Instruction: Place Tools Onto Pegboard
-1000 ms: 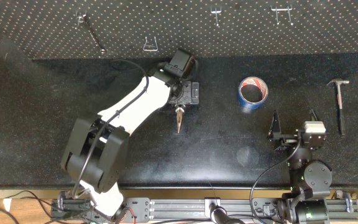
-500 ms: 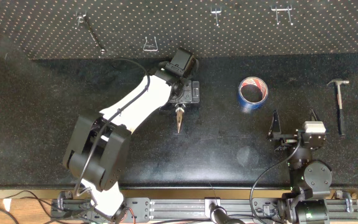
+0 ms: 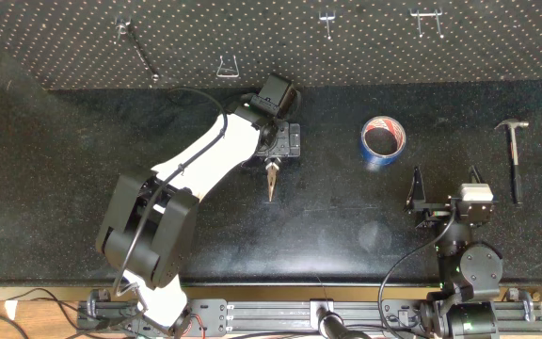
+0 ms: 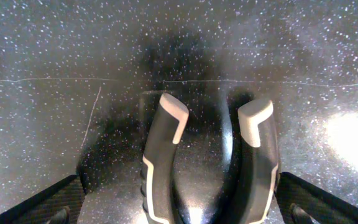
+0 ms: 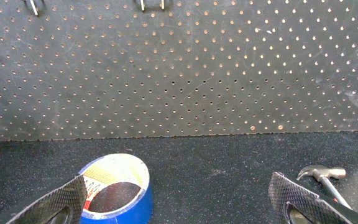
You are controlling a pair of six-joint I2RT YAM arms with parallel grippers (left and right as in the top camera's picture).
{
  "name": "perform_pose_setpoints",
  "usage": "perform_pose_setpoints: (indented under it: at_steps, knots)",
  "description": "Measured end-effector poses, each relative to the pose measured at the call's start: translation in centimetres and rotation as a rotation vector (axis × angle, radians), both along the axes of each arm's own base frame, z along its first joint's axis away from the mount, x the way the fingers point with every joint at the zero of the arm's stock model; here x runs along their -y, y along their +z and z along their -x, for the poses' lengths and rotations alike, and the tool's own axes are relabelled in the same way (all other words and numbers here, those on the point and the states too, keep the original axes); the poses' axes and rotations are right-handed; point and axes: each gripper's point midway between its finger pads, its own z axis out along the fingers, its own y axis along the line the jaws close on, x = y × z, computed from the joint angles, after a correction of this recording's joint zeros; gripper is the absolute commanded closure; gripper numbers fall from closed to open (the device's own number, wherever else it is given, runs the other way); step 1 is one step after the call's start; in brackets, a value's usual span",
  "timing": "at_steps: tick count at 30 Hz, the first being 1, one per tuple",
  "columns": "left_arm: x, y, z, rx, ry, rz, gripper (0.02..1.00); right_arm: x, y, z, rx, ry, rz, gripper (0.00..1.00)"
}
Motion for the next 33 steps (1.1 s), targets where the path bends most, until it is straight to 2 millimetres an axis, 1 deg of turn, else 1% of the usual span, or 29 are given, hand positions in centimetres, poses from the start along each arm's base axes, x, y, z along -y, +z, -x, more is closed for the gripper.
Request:
perform_pose_setpoints:
  at_steps: [10,12,13,14,15,16,19,23,25,27,29,30,31,32,33]
  knots:
    - [0.44,-0.11,-0.11,0.018,-0.014,-0.018,0.025,0.0,0.0,0.0,0.0,0.0,0.0,0.042]
    - [0.53,-0.15,-0.07,0.018,-0.017,-0.019,0.154,0.0,0.0,0.0,0.0,0.0,0.0,0.042]
    - [0.57,-0.14,-0.08,0.019,-0.017,-0.019,0.257,0.0,0.0,0.0,0.0,0.0,0.0,0.042]
    - [0.64,-0.12,-0.13,0.022,-0.012,-0.019,0.297,0.0,0.0,0.0,0.0,0.0,0.0,0.042]
    - [0.66,-0.11,-0.13,0.023,-0.013,-0.019,0.316,0.0,0.0,0.0,0.0,0.0,0.0,0.04]
    - [0.67,-0.11,-0.15,0.023,-0.008,-0.017,0.382,0.0,0.0,0.0,0.0,0.0,0.0,0.042]
    - [0.73,-0.11,-0.13,0.023,-0.007,-0.017,0.386,0.0,0.0,0.0,0.0,0.0,0.0,0.042]
    - [0.74,-0.11,-0.12,0.023,-0.007,-0.017,0.419,0.0,0.0,0.0,0.0,0.0,0.0,0.042]
    - [0.73,-0.11,-0.13,0.023,-0.006,-0.016,0.481,0.0,0.0,0.0,0.0,0.0,0.0,0.042]
    - [0.75,-0.11,-0.12,0.023,-0.006,-0.016,0.505,0.0,0.0,0.0,0.0,0.0,0.0,0.042]
    - [0.75,-0.11,-0.12,0.023,-0.006,-0.016,0.568,0.0,0.0,0.0,0.0,0.0,0.0,0.042]
    - [0.75,-0.11,-0.12,0.023,-0.006,-0.016,0.621,0.0,0.0,0.0,0.0,0.0,0.0,0.042]
    - [0.76,-0.11,-0.12,0.023,-0.006,-0.015,0.709,0.0,0.0,0.0,0.0,0.0,0.0,0.042]
    - [0.77,-0.11,-0.12,0.023,-0.007,-0.015,0.726,0.0,0.0,0.0,0.0,0.0,0.0,0.042]
    - [0.77,-0.11,-0.12,0.023,-0.007,-0.015,0.785,0.0,0.0,0.0,0.0,0.0,0.0,0.042]
